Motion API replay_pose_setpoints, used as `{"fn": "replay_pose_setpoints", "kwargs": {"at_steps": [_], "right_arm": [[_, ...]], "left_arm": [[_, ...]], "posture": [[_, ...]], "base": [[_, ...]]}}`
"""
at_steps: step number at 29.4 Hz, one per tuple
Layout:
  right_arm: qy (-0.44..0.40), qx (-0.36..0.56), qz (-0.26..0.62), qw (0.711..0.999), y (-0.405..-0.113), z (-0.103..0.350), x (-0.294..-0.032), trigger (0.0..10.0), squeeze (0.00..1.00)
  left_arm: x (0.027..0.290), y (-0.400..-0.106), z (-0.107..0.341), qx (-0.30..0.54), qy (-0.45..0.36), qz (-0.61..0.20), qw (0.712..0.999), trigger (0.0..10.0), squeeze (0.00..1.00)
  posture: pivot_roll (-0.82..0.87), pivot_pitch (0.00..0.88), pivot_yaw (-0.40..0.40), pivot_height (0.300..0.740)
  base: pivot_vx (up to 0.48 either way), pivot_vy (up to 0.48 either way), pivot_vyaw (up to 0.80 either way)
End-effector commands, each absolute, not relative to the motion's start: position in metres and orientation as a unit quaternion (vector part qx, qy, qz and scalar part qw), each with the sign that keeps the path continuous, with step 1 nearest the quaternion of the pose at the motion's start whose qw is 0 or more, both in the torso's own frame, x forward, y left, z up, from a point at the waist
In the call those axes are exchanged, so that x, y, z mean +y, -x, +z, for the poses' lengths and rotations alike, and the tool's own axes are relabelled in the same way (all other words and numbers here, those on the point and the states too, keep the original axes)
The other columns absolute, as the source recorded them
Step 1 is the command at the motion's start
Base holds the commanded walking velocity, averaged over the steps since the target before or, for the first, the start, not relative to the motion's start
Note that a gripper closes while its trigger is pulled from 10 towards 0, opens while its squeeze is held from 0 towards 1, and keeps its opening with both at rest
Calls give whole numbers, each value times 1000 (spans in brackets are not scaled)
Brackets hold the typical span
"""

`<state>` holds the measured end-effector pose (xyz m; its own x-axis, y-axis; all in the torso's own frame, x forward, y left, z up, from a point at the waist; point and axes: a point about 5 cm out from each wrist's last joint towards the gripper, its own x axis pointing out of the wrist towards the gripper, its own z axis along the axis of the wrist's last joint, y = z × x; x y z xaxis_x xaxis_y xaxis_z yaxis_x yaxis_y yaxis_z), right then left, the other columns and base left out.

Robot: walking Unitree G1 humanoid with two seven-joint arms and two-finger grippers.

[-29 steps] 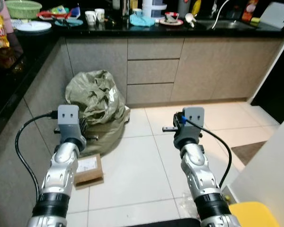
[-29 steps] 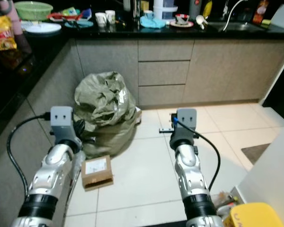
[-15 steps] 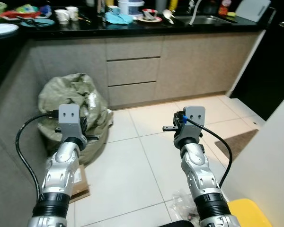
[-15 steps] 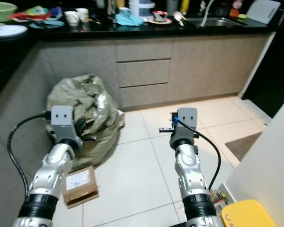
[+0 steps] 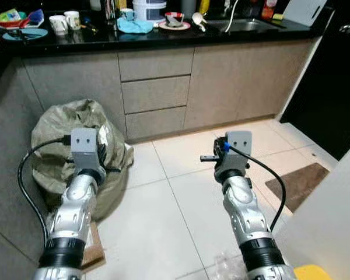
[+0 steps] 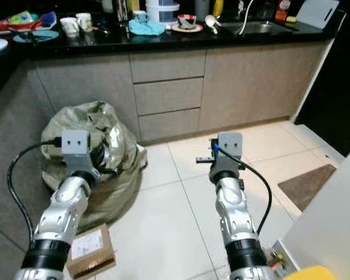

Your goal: Kitchen organization

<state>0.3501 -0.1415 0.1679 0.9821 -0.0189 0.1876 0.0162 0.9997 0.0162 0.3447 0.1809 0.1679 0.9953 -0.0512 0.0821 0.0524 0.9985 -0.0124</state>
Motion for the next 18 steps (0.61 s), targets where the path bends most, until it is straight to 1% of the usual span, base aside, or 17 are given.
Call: {"fn": "replay_pose_setpoints", "kwargs": {"at_steps": [1,18], "right_arm": [[-10,-90,-10,996,-349,166,-141,10000,0],[-11,-89,-10,996,-349,166,-141,10000,0]], "left_arm": [[180,-343,161,-27,7,-29,999,10000,0],[180,-343,161,-27,8,-29,999,10000,0]], "posture": [[-40,92,-5,740],[-38,92,-4,740]], "base": [[371,0,0],[377,0,0]]}}
